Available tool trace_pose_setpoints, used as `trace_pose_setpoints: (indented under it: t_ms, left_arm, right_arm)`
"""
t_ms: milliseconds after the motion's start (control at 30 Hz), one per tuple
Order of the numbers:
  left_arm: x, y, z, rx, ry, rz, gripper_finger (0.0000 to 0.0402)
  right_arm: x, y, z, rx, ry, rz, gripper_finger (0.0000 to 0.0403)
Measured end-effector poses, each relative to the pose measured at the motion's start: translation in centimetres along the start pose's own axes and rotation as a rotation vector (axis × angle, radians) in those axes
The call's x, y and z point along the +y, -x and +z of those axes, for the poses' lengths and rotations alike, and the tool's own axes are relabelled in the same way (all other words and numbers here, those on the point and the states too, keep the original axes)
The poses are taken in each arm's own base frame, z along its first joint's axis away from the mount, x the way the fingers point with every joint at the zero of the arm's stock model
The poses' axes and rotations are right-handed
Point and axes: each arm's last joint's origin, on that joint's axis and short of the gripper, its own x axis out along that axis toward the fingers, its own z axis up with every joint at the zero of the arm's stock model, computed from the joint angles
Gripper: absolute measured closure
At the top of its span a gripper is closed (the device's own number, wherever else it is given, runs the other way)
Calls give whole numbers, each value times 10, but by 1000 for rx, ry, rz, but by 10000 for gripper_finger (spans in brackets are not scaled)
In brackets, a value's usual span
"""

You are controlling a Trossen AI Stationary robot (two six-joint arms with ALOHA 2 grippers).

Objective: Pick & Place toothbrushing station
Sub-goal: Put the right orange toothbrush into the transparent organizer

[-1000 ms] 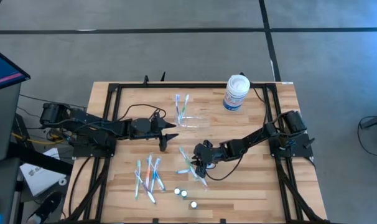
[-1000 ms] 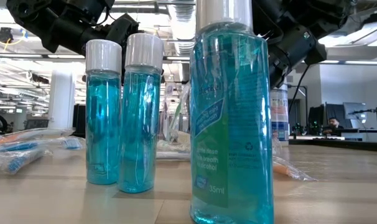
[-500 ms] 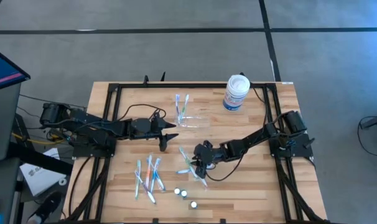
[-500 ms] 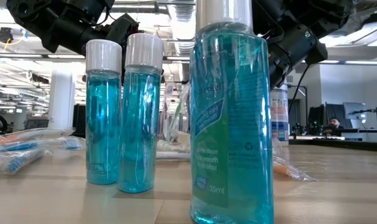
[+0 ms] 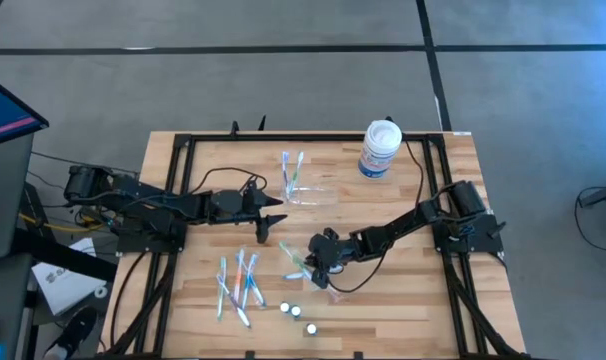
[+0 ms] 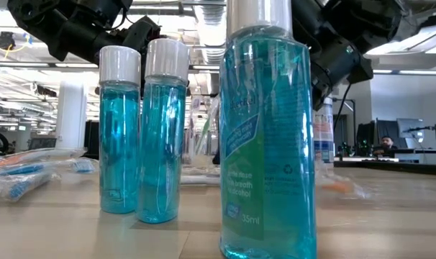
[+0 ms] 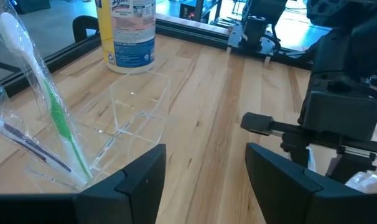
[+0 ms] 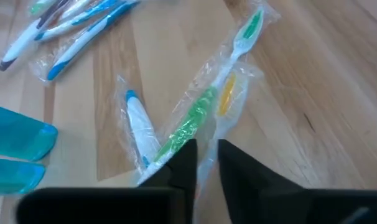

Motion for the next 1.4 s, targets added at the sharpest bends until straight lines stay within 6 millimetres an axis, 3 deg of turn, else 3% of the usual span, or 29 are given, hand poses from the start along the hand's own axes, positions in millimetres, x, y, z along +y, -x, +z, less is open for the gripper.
trace_pose_setpoints:
  t_ms: [100,433,1100,1400]
  left_arm:
    - [0,0,0,0,0,0,189]
    - [0,0,0,0,0,0,189]
    - [0,0,1,-5,17,-2,189]
    - [-4,1,10,-95,19,-77,189]
  right_arm:
    - [0,0,0,1,8,2,394]
    - [1,5,7,-23,29,17,402]
    - [16,79,60,-293,190,-37,403]
    - [19,105,77,-410,254,-60,403]
